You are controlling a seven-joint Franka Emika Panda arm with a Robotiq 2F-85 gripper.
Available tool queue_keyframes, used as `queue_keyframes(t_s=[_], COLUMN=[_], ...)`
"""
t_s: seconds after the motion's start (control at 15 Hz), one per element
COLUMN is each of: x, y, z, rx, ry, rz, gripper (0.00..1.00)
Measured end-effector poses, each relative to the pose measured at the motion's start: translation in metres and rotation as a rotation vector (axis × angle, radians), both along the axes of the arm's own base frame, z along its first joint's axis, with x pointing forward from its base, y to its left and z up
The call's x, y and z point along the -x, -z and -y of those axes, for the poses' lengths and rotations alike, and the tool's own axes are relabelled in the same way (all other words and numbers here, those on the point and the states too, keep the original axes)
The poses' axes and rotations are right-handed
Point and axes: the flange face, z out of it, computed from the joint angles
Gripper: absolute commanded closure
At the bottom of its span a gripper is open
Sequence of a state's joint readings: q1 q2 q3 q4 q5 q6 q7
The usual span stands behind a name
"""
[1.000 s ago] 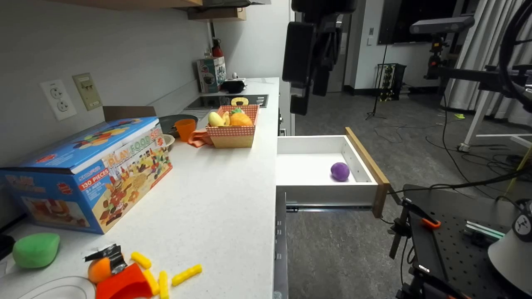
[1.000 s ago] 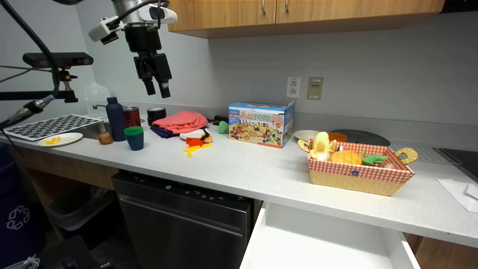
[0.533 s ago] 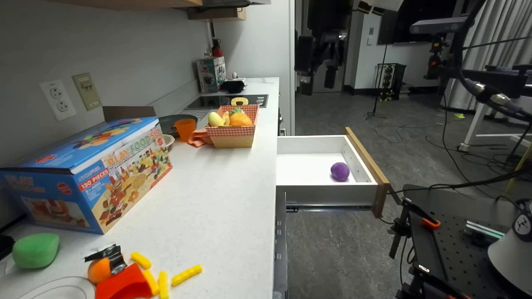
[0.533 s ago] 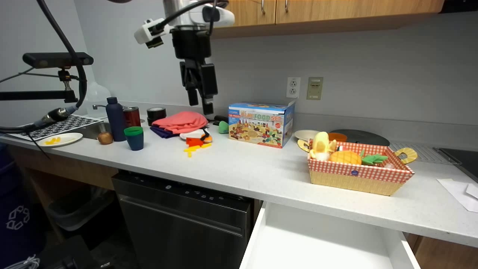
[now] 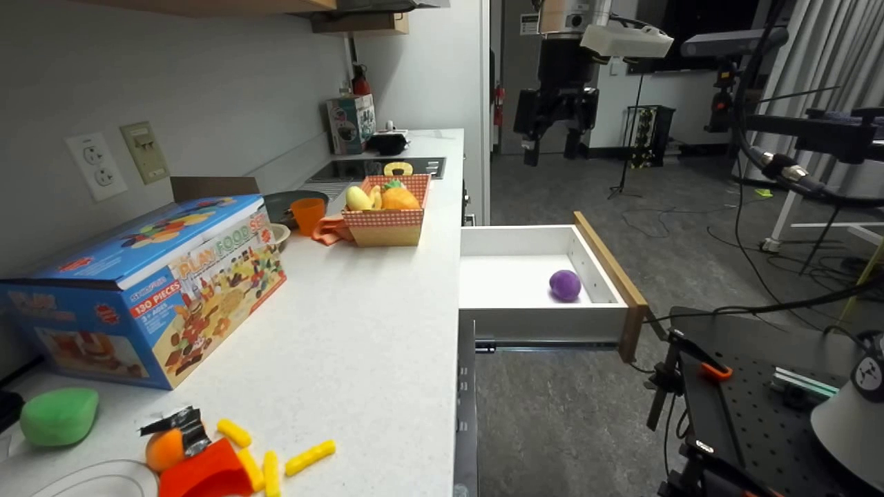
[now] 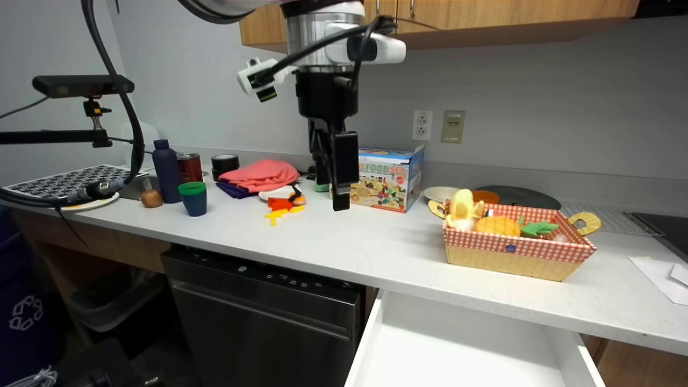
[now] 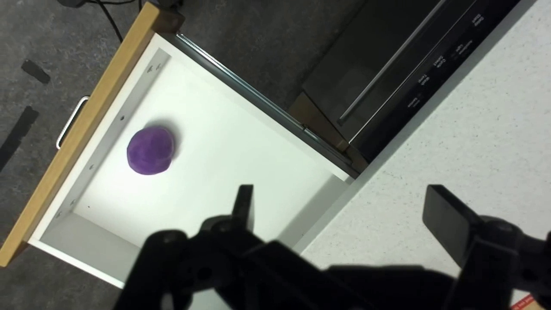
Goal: Put the purple object in the basket, then close the drawer
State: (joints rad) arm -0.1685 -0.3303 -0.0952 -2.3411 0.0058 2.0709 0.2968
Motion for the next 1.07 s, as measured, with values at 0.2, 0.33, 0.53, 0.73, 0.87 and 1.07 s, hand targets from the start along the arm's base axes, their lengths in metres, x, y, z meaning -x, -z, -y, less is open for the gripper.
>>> queue_keyframes(t_s=[0.2, 0.33, 0.53, 0.73, 0.87, 1.07], x=[0.0, -0.001, -0.002, -0.001, 0.0, -0.002], y=[0.0, 0.001, 0.019, 0.068, 0.108, 0.163], z=[-0.001, 0.0, 0.031, 0.082, 0.112, 0.143], rx=[0.001, 0.002, 0.023, 0.016, 0.015, 0.024], ry=[0.001, 0.012, 0.112, 0.236, 0.304, 0.38], rz=[0.0, 0.0, -0.017, -0.064, -0.1, -0.149], gripper=[0.0, 0.0, 0.0, 0.0, 0.0, 0.0])
